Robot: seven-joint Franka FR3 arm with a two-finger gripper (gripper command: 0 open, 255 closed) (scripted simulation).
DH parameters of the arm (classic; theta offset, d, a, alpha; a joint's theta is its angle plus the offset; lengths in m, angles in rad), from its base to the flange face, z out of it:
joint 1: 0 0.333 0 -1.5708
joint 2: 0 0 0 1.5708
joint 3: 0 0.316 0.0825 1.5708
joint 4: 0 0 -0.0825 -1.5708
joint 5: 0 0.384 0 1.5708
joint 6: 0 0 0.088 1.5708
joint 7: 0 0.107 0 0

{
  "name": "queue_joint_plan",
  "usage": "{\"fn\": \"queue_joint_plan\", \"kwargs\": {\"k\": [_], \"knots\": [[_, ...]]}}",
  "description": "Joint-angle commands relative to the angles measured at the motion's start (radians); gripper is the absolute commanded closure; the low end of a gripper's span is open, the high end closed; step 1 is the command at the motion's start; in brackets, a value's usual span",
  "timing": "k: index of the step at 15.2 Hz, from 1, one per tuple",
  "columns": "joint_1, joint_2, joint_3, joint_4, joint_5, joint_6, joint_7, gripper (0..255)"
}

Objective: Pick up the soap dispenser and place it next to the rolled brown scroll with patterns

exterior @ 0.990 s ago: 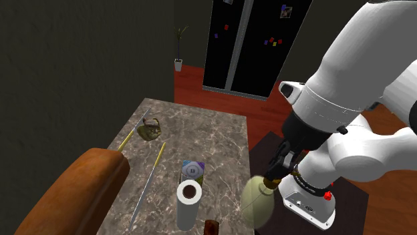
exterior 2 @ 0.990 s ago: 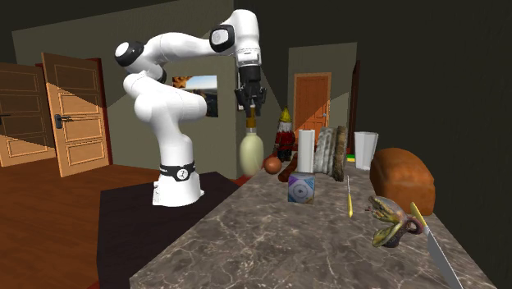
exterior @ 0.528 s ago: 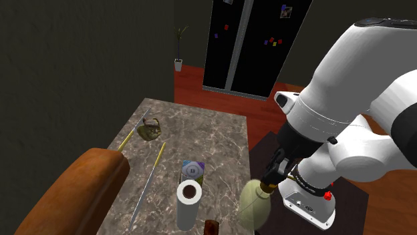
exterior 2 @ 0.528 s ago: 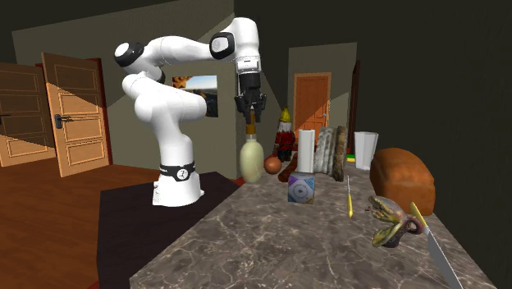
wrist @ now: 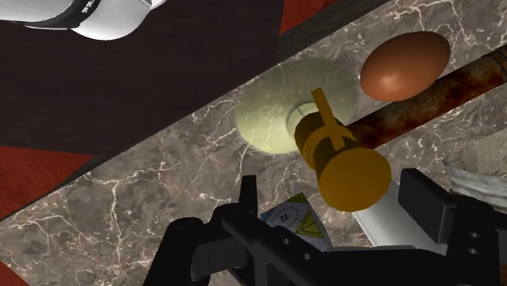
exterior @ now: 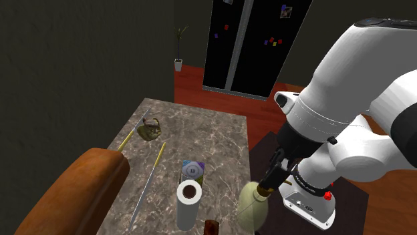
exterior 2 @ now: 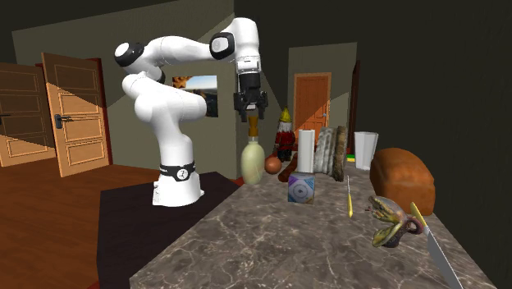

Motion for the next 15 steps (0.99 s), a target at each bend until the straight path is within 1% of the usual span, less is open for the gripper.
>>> {"fn": "queue_joint_plan", "kwargs": {"k": [1,3,7,15], "knots": [[0.000,0.000,0.000,0.000,0.000,0.000,0.000,0],[0.000,0.000,0.000,0.000,0.000,0.000,0.000,0],[-0.030,0.007,-0.082,0.115,-0.078,-0.107,0.007,0],[-0.030,0.007,-0.082,0.114,-0.078,-0.107,0.006,0]]}}
